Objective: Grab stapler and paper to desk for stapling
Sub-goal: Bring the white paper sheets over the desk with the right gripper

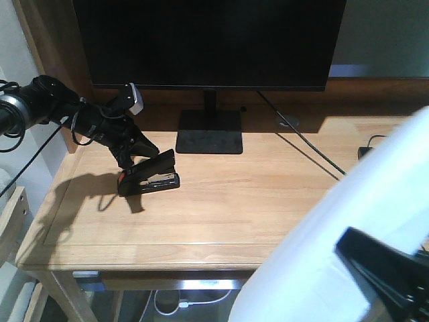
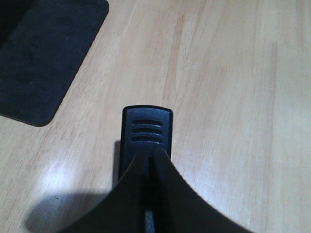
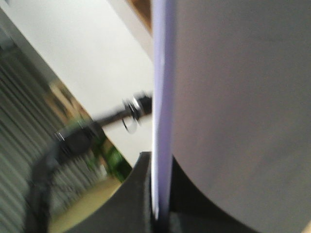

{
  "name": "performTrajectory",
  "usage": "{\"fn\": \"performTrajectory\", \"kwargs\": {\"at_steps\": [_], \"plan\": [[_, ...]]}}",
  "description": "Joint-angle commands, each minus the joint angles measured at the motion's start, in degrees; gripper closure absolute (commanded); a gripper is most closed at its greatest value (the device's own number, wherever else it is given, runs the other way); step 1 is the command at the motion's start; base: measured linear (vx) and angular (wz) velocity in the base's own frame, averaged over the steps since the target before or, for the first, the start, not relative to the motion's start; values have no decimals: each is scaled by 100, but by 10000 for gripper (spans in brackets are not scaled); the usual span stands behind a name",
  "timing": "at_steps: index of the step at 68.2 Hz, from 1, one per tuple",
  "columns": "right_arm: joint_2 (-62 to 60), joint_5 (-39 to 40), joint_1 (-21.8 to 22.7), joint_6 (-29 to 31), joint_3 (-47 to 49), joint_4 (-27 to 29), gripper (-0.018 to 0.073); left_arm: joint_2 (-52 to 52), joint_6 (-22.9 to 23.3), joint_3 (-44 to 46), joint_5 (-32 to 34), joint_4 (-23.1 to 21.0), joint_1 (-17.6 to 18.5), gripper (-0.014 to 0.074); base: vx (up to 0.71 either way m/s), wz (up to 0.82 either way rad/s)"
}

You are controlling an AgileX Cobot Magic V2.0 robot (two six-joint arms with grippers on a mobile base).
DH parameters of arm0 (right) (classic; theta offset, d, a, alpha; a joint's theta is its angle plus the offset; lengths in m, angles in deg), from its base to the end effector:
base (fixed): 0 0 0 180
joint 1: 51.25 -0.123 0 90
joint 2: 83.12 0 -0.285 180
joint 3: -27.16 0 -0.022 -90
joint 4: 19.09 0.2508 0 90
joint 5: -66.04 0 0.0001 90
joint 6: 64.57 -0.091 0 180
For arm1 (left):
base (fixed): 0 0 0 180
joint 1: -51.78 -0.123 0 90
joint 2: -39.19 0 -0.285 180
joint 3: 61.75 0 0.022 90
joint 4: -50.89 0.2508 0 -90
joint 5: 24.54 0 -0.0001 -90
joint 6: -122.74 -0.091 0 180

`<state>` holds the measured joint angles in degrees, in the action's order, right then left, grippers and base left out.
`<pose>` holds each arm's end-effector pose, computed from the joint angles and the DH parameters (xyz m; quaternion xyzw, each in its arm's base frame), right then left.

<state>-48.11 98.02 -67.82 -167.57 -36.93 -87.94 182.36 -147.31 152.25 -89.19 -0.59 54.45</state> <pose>0.0799 0.0706 0.2735 -0.0628 0.6847 0.4762 0.5482 0.4886 -0.0872 0.1711 0.5374 0.7398 -0.2571 0.3127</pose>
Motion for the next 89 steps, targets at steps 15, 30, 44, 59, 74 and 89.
{"fn": "performTrajectory", "kwargs": {"at_steps": [15, 30, 44, 59, 74, 89], "plan": [[1875, 531, -6, -1085, 1312, -2530, 562, -399, -7, 151, -71, -351, 15, 603, 0, 0], [3077, 905, -6, -1085, 2080, -3090, 562, -399, -7, 151, -72, -351, 15, 603, 0, 0], [4012, 1042, -12, -888, 2768, -3416, 562, -399, -7, 151, -72, -351, 15, 603, 0, 0], [5034, 1840, -12, -586, 3275, -3416, 562, -399, -7, 151, -72, -351, 15, 603, 0, 0], [5629, 2498, -12, -244, 3597, -3331, 562, -399, -7, 151, -68, -351, 15, 603, 0, 0], [6007, 1494, -12, 37, 3667, -3384, 562, -399, -7, 151, -72, -351, 15, 603, 0, 0]]}}
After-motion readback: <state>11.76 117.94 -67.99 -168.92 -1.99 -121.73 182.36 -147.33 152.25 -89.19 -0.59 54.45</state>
